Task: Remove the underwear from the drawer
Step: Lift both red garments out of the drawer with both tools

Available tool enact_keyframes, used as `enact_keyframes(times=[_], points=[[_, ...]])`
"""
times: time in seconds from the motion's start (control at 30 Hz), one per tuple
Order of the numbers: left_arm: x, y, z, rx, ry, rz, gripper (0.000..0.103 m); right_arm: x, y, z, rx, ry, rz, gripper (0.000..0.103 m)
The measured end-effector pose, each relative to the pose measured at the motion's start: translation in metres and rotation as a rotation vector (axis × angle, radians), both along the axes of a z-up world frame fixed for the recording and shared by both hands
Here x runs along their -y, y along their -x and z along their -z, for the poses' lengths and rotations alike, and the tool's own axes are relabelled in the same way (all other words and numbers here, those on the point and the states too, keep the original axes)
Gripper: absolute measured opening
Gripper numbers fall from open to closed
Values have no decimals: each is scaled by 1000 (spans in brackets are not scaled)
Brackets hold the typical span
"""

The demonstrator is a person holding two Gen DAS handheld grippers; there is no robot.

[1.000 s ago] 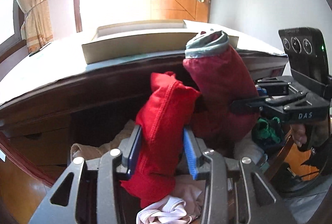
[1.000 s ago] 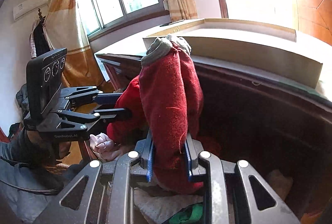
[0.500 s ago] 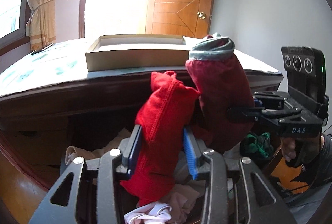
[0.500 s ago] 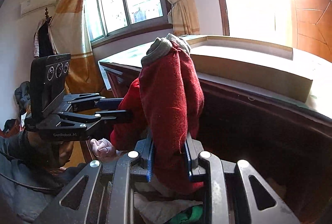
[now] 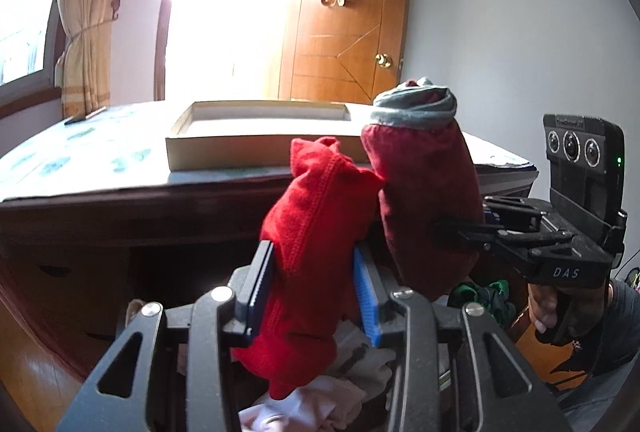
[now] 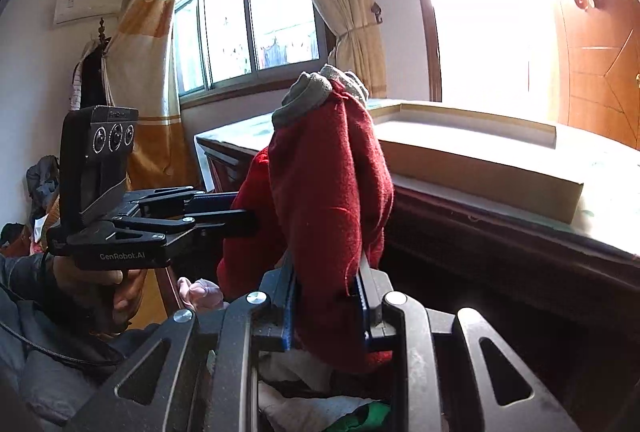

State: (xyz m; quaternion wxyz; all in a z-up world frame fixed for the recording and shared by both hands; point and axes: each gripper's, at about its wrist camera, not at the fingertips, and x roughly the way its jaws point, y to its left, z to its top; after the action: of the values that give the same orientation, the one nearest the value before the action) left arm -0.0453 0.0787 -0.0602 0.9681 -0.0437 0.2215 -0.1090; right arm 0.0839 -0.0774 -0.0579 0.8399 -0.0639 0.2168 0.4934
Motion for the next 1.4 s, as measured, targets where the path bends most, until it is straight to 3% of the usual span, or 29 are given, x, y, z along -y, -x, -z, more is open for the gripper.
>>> enact_keyframes(times=[0.87, 1.4], points=[[8, 4, -18, 96, -19, -8, 36, 21, 10, -6, 71, -124, 20, 26], [19, -4, -34, 116, -31, 3, 36, 32, -10, -11, -10, -182, 38, 26]])
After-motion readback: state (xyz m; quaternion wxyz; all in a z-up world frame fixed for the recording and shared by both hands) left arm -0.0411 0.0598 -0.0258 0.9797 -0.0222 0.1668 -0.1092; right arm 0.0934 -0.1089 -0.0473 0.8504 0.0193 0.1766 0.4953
